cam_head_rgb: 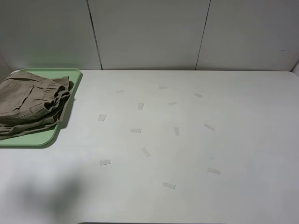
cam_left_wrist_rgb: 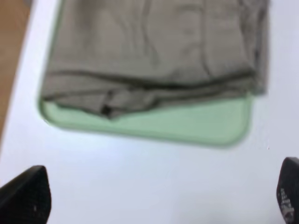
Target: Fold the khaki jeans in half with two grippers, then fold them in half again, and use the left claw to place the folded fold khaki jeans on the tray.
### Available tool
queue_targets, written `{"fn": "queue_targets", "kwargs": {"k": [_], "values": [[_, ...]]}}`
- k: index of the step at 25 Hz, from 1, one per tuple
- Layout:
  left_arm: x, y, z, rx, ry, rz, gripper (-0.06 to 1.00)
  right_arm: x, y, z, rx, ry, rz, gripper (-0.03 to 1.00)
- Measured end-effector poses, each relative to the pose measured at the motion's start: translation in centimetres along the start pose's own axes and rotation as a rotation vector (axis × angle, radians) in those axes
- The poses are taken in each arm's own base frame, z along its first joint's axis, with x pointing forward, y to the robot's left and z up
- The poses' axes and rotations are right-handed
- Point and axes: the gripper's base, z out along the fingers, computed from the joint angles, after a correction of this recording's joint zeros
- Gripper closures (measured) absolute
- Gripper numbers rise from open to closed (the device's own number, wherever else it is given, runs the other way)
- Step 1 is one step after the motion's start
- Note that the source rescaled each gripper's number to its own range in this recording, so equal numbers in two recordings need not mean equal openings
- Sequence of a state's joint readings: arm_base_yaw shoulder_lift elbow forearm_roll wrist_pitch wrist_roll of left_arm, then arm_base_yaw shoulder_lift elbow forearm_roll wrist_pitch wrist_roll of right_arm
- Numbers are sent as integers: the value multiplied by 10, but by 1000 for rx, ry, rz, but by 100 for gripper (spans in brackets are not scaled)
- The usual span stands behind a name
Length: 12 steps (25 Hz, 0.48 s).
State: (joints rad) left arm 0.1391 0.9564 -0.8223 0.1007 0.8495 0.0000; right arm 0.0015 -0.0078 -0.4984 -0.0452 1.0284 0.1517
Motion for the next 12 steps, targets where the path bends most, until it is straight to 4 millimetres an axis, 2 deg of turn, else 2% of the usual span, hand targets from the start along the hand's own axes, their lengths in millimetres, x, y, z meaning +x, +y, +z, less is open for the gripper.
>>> {"fn": "queue_targets", "kwargs": {"k": [5, 12], "values": [[20, -4, -21, 55, 42, 4, -2, 0, 0, 0, 0, 0, 0, -3], [59, -5, -61, 67, 24, 1, -2, 0, 0, 0, 0, 0, 0, -3]]}}
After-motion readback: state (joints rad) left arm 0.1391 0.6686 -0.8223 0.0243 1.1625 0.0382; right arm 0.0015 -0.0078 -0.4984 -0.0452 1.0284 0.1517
